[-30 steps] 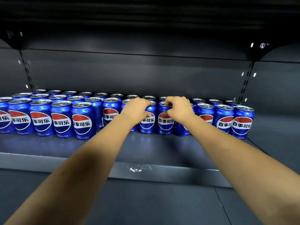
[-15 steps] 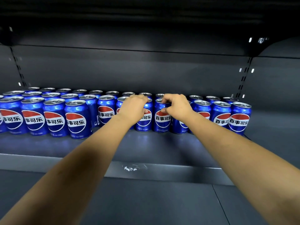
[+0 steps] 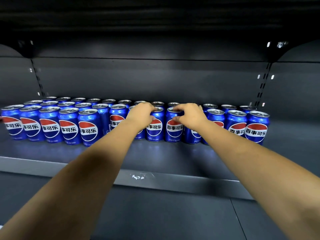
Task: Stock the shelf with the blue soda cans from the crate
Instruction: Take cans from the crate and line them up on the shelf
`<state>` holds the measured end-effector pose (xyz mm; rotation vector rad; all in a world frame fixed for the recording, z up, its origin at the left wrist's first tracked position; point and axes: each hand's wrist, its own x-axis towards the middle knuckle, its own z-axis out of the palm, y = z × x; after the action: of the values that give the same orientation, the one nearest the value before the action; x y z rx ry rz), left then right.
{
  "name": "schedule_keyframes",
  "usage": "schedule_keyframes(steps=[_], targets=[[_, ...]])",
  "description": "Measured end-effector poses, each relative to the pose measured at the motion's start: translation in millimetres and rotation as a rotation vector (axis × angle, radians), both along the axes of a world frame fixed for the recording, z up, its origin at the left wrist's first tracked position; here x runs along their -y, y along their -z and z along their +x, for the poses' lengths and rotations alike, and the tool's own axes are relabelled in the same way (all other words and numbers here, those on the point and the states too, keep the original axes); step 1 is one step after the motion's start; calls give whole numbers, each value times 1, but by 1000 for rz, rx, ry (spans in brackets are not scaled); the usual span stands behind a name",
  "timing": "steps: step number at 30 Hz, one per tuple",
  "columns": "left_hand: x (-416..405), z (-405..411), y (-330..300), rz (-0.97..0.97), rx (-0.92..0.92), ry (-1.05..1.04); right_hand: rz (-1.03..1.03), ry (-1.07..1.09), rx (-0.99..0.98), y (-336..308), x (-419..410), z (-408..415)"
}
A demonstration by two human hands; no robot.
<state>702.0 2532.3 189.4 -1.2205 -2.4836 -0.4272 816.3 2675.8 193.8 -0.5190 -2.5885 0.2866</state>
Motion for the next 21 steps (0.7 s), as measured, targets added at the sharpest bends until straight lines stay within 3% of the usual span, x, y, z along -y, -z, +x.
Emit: schedule_keyframes(steps=[5, 11, 17, 21], targets=[[-1, 3, 4, 6, -18, -17, 165, 60, 42, 3, 6, 1], [1, 7, 1, 221, 116, 40, 253, 76, 110, 0, 6, 4], [-2, 3, -5, 106, 84, 37, 327, 96, 118, 1, 9, -2], [-1, 1, -3, 141, 101, 39, 370, 71, 101, 4, 7, -1]])
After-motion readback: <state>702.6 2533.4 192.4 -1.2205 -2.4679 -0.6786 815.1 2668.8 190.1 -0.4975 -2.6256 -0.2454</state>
